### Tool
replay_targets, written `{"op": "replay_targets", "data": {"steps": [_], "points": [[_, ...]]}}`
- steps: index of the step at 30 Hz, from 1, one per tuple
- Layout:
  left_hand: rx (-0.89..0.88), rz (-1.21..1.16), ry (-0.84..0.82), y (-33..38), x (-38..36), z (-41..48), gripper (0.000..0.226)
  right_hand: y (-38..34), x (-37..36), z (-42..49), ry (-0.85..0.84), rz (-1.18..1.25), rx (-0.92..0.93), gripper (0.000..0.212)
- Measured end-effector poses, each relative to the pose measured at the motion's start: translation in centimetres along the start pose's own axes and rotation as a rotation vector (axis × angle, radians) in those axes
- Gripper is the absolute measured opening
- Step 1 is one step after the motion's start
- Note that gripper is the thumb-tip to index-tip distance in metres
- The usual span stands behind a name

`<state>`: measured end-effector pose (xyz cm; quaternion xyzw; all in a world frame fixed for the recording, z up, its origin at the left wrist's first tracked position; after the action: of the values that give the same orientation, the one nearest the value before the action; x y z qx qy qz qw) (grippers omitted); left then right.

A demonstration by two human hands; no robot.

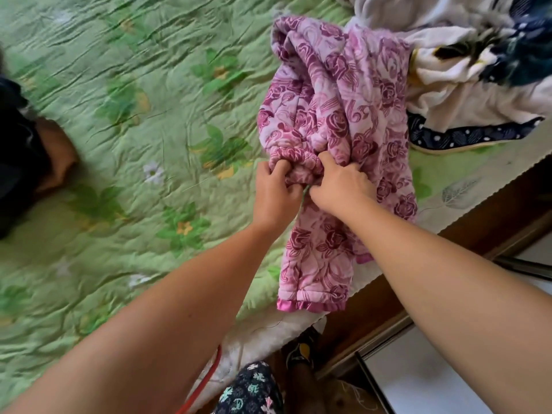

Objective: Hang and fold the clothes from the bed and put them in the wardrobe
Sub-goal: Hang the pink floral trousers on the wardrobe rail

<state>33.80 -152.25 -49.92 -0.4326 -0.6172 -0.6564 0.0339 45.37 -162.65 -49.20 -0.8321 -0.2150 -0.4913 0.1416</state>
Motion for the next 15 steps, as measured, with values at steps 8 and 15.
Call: {"op": "replay_targets", "data": {"steps": [8,15], "points": [[-0.399,0.015,0.095,13.4,8.3,-1.5,0.025,1.8,11.2,-5.9,0.154,0.013,-0.013,0.074],[-0.588,0.226,0.122,26.3,19.0,-3.5,0.029,1.3,26.7,-14.1,0.581,0.103,0.260,0.048]]}}
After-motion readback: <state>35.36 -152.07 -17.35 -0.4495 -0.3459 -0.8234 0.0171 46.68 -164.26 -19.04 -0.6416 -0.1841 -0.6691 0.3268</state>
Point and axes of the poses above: each hand's wrist, its own z-axis towards the middle knuckle, its own x-axis out of the back of the hand, y = z × x, the point moved 8 cm from there along z, towards the middle knuckle, and after that the axes turned 11 degrees about y, right-handed, at the moved point
